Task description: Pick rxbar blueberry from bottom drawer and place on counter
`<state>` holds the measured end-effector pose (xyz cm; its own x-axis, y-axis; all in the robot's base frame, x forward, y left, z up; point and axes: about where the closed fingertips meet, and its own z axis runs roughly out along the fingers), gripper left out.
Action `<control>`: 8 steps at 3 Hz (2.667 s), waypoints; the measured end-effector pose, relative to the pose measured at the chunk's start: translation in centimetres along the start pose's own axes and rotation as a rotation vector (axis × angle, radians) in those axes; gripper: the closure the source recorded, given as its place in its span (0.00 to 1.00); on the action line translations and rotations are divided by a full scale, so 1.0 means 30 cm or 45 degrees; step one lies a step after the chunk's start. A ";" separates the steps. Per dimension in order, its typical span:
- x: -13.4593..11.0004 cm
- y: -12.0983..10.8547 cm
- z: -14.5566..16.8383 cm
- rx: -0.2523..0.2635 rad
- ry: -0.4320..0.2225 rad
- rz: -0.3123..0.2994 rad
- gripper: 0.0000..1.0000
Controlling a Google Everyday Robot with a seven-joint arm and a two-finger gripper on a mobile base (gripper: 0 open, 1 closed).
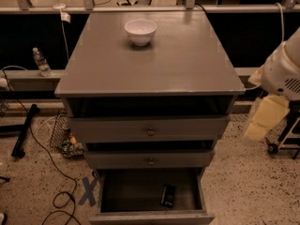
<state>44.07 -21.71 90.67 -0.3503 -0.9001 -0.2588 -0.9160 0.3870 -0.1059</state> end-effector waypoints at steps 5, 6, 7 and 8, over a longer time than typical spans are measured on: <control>0.186 -0.014 0.668 -0.184 0.312 0.634 0.00; 0.244 0.024 0.897 -0.237 0.345 0.884 0.00; 0.266 0.106 1.152 -0.277 0.260 1.243 0.00; 0.221 0.116 1.309 -0.262 0.177 1.385 0.00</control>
Offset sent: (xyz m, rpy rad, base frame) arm 0.0207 -0.0201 -0.1768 -0.0477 0.2775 -0.4438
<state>46.24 -18.47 50.88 -0.9926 -0.1212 -0.0055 -0.1180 0.9538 0.2763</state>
